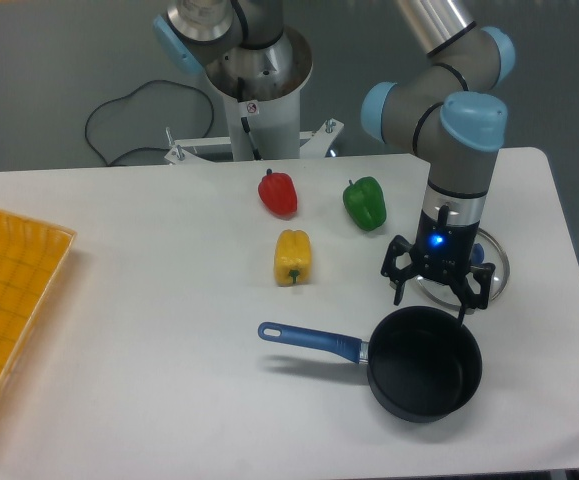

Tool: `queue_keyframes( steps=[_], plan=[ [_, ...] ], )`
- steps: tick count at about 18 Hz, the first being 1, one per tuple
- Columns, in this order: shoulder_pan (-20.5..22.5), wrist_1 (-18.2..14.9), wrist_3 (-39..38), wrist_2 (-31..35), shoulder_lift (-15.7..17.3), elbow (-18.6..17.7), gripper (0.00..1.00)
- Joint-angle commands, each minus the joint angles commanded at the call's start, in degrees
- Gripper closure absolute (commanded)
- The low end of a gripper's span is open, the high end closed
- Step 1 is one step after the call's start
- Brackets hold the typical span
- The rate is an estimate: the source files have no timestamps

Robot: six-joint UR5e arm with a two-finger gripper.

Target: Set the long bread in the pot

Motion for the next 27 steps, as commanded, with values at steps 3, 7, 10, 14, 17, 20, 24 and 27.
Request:
queue_keyframes(
  steps=[3,7,10,14,17,20,24,27],
  plan=[
    [-0.09,0.09,-0.17,-0.09,0.00,0.17,0.01],
    [-0.09,0.09,-0.44,-0.09,0.00,0.35,0.01],
    [0.00,0.00,-0.44,-0.09,0.00,0.44,0.01],
    [0.09,-0.09,-1.05,0.00,0.53,0.35,0.01],
    [0.09,-0.09,-2.20,0.00,0.79,0.35,0.01],
    [0.18,-0.09,-2.20,0.00,0.88,0.35,0.01],
    [-0.17,0.00,-2.98,0.00,0.88,0.35,0.01],
    [0.00,-0.09,-3.43,0.00,0.97,0.35,0.01]
  ],
)
